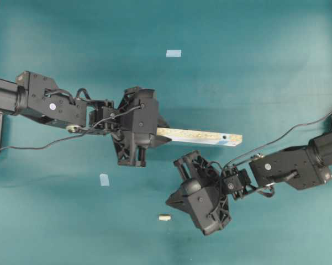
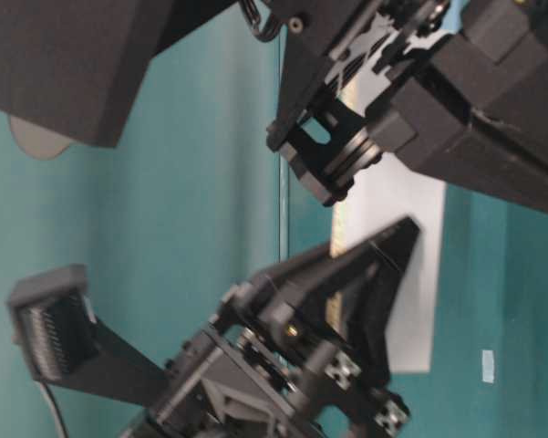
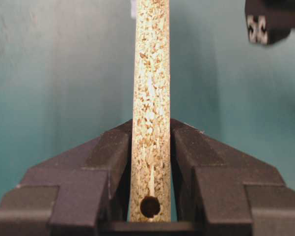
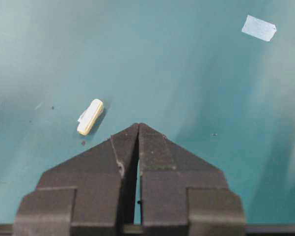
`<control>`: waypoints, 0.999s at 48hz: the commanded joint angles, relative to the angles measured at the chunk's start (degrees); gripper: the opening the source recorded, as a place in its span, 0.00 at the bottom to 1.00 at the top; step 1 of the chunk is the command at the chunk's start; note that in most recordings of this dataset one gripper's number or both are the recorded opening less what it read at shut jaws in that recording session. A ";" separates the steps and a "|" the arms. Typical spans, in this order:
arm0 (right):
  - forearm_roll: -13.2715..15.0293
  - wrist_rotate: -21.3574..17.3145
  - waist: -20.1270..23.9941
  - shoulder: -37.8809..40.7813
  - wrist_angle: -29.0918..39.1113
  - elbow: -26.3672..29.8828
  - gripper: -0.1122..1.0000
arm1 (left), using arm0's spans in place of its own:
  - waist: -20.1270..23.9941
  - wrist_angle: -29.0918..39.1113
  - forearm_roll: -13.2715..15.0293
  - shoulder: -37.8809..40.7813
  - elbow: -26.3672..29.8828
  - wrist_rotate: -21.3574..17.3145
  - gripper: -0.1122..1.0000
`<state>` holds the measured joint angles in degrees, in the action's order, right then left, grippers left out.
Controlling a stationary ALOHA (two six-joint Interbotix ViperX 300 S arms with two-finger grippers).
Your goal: Move the wooden board into place and insert the rod into its hole.
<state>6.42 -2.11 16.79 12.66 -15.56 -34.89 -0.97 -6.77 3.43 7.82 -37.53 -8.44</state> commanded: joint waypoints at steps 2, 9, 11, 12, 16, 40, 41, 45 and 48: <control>0.09 -0.09 0.18 -0.79 -0.26 1.14 0.10 | 0.62 -1.49 0.18 -0.88 -0.88 0.70 0.29; 0.09 -0.09 0.18 -0.79 -0.26 1.23 0.10 | 1.49 -2.11 0.18 -0.88 -1.93 0.62 0.29; 0.00 -0.09 0.18 -0.79 -0.26 1.23 0.10 | 1.93 -2.20 0.18 -0.88 -2.11 0.70 0.29; 0.00 -0.09 0.18 -0.79 -0.26 1.23 0.10 | 2.02 -2.29 0.18 -0.88 -2.11 0.70 0.29; 0.09 -0.09 0.18 -0.79 -0.26 1.23 0.10 | 2.81 -3.08 0.18 -0.88 -2.20 0.62 0.29; 0.09 -0.09 0.18 -0.79 -0.26 1.23 0.10 | 2.11 -4.75 0.18 1.76 -1.76 0.70 0.29; 0.09 -0.09 0.18 -0.79 -0.18 1.23 0.10 | 2.02 -4.92 0.18 2.20 -1.58 0.70 0.29; 0.09 -0.18 0.26 -0.79 -0.09 1.23 0.10 | 1.49 -5.27 0.18 3.43 -1.14 0.79 0.29; 0.09 -0.26 0.35 -0.79 0.09 1.23 0.10 | 1.41 -5.45 0.18 3.69 -1.14 0.88 0.29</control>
<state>6.42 -2.29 16.88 12.66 -15.29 -34.80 0.79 -11.34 3.52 12.04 -39.81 -8.17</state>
